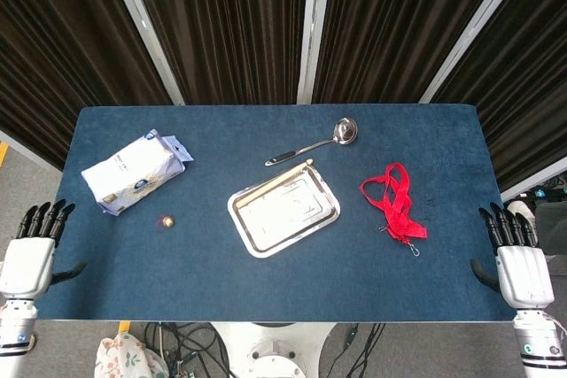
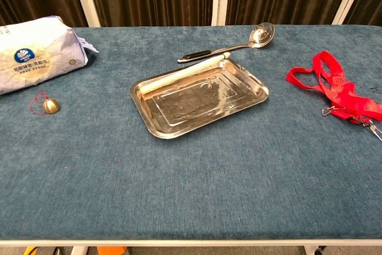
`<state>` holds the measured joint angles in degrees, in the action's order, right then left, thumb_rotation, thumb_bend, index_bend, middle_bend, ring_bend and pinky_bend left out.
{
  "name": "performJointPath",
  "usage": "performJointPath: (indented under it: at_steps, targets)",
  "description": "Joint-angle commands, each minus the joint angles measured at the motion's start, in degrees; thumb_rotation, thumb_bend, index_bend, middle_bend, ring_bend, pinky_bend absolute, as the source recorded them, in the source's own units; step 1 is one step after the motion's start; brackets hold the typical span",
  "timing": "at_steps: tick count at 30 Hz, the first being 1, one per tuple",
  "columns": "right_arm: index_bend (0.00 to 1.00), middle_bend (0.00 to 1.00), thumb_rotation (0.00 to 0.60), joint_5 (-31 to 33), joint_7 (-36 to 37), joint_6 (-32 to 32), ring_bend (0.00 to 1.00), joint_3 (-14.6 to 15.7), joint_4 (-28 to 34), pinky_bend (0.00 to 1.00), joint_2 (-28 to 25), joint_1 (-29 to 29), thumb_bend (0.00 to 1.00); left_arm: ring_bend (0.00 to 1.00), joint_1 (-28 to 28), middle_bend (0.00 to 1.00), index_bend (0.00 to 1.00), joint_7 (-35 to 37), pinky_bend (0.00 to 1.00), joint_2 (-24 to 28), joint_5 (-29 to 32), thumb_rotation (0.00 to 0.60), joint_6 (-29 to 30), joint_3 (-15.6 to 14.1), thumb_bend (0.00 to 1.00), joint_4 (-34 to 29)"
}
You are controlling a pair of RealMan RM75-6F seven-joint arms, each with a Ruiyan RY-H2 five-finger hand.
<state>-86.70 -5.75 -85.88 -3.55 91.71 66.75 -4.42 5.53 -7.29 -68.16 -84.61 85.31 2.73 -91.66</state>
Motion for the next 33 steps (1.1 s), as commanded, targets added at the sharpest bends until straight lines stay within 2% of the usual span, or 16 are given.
performJointPath:
  at_steps: [1,12,17,25,33]
  targets:
    - [0.0,0.0,0.6,0.0,-0.1,0.0,0.0,0.0,-0.1,0.0,0.1,0.0,0.18,0.0,0.1,0.05,0.08,0.2,0.02,-0.2,-0.1,0.6,-0.1,0.1,0.09,0.2]
    - [0.0,0.0,0.6,0.1,0.0,-0.7,0.0,-0.6,0.6,0.0,-1.0,0.2,0.18,0.0,2.0,0.05,0.08,-0.4,0.02,-0.4,-1.6,0.6,-2.5,-0.2,0.09,-0.9]
    - [0.0,0.0,0.6,-0.1,-0.5,-0.8,0.0,-0.5,0.8,0.0,-1.5,0.2,0.18,0.0,6.1,0.05,0.09,0.6,0.02,-1.6,-2.2,0.6,-7.2,1.0,0.09,-1.1]
    - [0.0,0.0,0.6,-0.3,-0.7,-1.1,0.0,-0.2,1.2,0.0,-1.8,0.6,0.18,0.0,13.0,0.05,0.14,1.6,0.02,-6.1,0.3,0.6,-16.9,2.7,0.09,1.7]
    - [0.0,0.0,0.6,0.1,-0.3,-1.1,0.0,-0.4,1.1,0.0,-2.3,0.8,0.18,0.0,17.5,0.07,0.16,1.5,0.07,-11.0,1.8,0.6,-21.5,3.7,0.1,7.1]
